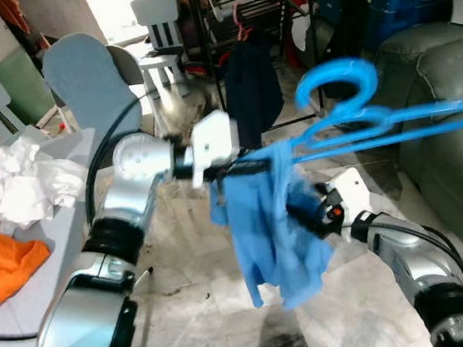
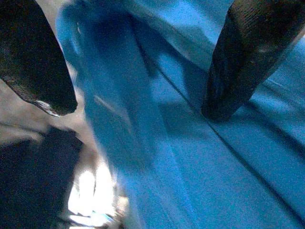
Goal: Hang hanger
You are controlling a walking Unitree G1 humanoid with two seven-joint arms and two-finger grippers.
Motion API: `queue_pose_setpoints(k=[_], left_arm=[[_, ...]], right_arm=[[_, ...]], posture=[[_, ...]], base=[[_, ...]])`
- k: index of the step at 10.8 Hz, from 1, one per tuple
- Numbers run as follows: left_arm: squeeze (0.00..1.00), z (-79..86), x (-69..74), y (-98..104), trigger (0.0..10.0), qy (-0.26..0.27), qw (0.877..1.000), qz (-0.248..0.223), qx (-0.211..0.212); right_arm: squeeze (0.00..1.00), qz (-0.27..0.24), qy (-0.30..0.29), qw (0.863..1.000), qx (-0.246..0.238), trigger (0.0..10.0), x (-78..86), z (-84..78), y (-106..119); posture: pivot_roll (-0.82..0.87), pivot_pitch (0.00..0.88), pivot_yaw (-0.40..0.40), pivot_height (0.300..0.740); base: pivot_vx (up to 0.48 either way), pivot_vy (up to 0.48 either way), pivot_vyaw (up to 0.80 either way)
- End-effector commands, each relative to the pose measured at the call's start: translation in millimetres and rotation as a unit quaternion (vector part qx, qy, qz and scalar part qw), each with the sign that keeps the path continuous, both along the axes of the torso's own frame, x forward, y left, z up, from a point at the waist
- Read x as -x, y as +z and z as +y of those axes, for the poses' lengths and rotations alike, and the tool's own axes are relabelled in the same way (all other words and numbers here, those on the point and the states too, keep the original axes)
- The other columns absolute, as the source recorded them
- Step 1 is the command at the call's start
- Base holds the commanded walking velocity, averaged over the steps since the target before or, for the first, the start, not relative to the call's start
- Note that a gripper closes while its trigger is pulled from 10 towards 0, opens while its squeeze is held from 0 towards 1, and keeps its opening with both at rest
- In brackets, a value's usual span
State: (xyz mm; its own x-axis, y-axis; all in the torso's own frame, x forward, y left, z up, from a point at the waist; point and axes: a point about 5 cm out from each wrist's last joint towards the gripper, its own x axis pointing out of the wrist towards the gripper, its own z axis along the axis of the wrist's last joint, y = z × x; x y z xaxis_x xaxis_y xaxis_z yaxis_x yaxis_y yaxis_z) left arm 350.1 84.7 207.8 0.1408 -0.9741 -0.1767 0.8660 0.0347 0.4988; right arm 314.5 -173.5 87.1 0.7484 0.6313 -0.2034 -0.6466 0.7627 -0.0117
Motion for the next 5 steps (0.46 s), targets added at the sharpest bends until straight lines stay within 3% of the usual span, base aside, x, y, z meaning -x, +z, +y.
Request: queue_pose_setpoints(k=[1,3,5], left_arm=[[0.00,11.8,-2.4,-11,0.0,0.035,0.999,0.000,-0.014],[0.00,14.5,-0.6,-25,0.0,0.046,0.998,0.024,-0.020],[0.00,6.6,0.2,-20,0.0,0.032,0.999,0.019,-0.006]], right_arm=[[0.00,-0.005,0.050,0.999,-0.016,10.0,4.9,8.4,7],[0.00,-0.009,0.079,0.997,-0.026,10.0,9.9,6.0,14],[0.00,-0.010,0.066,0.998,-0.017,10.0,6.7,0.5,14]], posture=[[-0.18,0.000,0.136,0.740],[-0.19,0.000,0.137,0.740],[-0.19,0.000,0.133,0.740]], base=[[0.000,0.000,0.00],[0.000,0.000,0.00],[0.000,0.000,0.00]])
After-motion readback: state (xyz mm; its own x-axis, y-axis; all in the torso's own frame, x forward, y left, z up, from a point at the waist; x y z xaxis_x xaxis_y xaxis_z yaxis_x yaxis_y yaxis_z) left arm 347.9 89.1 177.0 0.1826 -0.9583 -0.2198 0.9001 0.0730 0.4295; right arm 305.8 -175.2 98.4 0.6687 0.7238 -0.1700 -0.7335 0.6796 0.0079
